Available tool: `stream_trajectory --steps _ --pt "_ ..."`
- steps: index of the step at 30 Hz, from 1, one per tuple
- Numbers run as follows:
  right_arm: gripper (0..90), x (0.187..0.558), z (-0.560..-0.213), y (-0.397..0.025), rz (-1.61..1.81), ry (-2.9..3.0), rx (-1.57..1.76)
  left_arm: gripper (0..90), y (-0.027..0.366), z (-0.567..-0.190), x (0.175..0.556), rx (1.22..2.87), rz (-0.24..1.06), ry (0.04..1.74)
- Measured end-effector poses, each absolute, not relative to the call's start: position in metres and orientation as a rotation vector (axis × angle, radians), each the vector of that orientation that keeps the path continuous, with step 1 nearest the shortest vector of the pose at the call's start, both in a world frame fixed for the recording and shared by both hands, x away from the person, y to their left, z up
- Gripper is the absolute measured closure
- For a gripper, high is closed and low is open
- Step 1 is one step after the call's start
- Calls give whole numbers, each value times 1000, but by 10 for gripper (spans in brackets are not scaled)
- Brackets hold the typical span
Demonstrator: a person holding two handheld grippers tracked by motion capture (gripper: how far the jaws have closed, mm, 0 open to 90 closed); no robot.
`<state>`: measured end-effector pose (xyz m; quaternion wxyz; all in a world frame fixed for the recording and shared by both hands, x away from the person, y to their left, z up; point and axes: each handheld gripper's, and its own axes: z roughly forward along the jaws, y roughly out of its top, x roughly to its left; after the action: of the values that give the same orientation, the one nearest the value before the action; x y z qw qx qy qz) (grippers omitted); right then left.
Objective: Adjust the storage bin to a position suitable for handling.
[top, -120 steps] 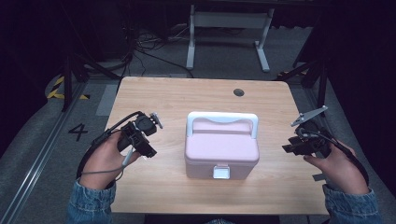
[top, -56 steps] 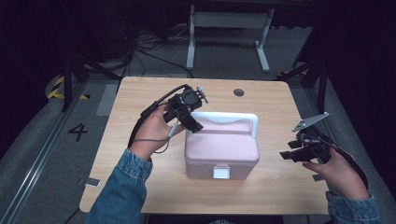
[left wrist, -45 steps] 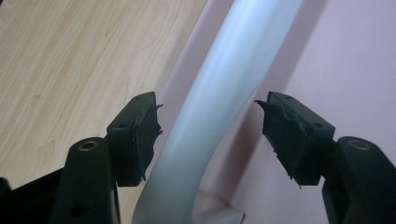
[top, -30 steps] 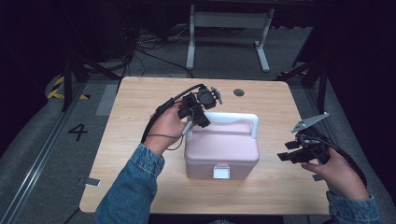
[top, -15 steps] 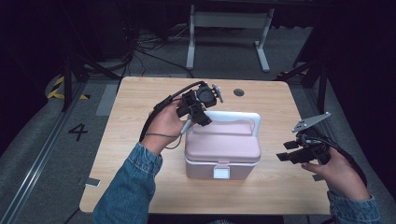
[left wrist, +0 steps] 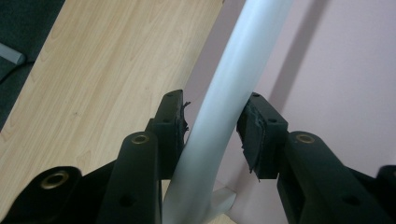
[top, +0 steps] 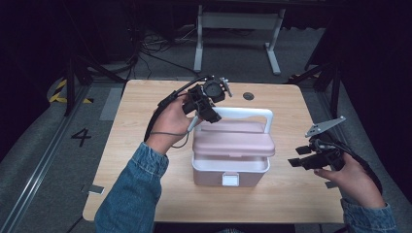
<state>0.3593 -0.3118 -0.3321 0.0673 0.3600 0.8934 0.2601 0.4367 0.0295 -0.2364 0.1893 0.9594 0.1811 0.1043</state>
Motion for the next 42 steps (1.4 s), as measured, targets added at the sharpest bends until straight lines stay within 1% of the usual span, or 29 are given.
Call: stream_trajectory --steps 7,14,19,21,22,28,33,41,42 --pt "431 358 -329 -314 817 2675 1078 616 31 -233 445 2689 270 525" --pt "434 357 -327 -314 831 2662 1059 608 35 -231 453 2677 282 566" --pt "476 354 -323 -314 863 2653 1004 605 38 -232 460 2661 276 593" --pt "525 352 -322 -314 879 2647 952 604 38 -232 460 2655 270 605" --pt "525 352 -322 -314 879 2647 952 604 38 -232 460 2659 275 597" --pt "616 349 -320 -304 999 2639 853 603 37 -231 459 2662 270 605" --pt "761 346 -323 -290 1131 2610 752 602 38 -232 462 2656 263 610" --pt "886 347 -332 -269 1410 2510 647 600 37 -232 461 2658 265 614" --pt "887 347 -334 -268 1433 2495 639 600 37 -232 461 2658 266 614"
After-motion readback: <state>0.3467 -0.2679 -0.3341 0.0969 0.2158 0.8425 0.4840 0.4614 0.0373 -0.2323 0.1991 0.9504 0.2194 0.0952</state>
